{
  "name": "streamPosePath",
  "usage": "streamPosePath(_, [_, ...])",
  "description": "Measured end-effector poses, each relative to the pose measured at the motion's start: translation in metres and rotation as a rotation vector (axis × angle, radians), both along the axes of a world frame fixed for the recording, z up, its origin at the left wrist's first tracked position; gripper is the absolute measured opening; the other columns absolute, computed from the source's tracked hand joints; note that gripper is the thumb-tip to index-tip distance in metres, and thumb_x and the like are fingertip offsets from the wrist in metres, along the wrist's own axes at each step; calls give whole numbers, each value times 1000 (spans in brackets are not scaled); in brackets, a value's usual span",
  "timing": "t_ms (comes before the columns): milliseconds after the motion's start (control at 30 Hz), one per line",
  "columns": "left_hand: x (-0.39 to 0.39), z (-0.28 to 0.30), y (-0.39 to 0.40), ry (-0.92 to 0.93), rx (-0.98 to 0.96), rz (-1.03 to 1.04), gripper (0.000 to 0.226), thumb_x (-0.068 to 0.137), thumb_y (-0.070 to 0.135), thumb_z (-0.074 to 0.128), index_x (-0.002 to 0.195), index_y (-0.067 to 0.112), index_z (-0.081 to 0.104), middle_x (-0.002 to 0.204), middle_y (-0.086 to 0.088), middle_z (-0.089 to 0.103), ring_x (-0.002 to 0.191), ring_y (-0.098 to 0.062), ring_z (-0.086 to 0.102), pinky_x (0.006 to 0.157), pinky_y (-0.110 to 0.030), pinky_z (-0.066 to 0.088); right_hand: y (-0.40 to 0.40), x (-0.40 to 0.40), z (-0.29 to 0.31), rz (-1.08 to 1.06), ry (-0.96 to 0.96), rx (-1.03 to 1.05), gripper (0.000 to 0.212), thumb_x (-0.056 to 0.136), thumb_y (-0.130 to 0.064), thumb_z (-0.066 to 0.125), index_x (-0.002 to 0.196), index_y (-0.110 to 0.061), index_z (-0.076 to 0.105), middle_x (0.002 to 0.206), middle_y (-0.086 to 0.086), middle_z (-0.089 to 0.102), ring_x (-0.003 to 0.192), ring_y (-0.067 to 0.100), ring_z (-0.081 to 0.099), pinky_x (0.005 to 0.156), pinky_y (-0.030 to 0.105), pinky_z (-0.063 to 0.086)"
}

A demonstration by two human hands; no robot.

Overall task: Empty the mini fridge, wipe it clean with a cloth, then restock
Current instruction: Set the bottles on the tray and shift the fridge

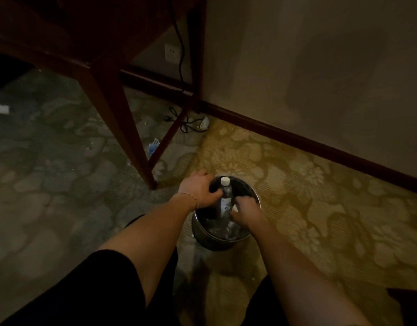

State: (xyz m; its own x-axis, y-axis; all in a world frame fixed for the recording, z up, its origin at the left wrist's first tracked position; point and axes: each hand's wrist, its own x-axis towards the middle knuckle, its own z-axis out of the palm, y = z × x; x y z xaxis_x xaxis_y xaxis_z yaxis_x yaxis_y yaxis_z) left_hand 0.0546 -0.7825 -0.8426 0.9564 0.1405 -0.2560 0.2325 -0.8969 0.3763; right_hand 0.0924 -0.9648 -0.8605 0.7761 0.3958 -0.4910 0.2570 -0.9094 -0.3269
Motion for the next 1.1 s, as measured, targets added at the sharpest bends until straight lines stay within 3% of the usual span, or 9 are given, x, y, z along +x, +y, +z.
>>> streamPosePath(167, [-15,-1,0,-2,-20,7,54,85,64,51,122,25,56,120,-1,52,115,-23,47,90,-38,46,2,-7,2,-10,-28,13,30,93,-29,65,118,-13,60,121,12,53,108,32,59,92,40,49])
streamPosePath(333, [-39,63,0,20,-30,5,49,86,63,51,119,27,58,115,0,52,113,-21,47,87,-38,48,-7,-22,62,-32,-32,76,31,90,-36,65,113,-16,64,121,11,57,105,28,60,92,45,52])
streamPosePath(567, [-63,226,-5,93,17,8,57,88,64,48,128,24,56,125,-1,52,120,-23,46,94,-41,47,-18,-39,234,-70,-23,137,36,90,-31,67,122,-15,62,119,9,60,99,25,61,85,39,54])
streamPosePath(667, [-75,303,-11,97,24,15,59,87,66,48,128,24,56,126,-1,52,120,-23,48,94,-42,48,-19,-47,316,-51,-60,141,41,94,-30,64,132,-14,57,129,7,54,110,23,57,87,30,47])
streamPosePath(833, [-97,426,-18,68,50,61,62,88,64,46,137,26,51,134,0,48,123,-20,45,96,-40,47,-16,-59,447,16,-132,178,51,95,-38,63,141,-20,52,139,0,48,117,19,55,95,32,49])
streamPosePath(1100, [-147,550,-28,-24,90,200,60,89,63,46,136,27,51,135,1,49,125,-21,46,98,-40,47,-15,-73,582,210,-261,237,50,96,-39,62,141,-21,50,140,-3,45,117,17,54,89,28,48])
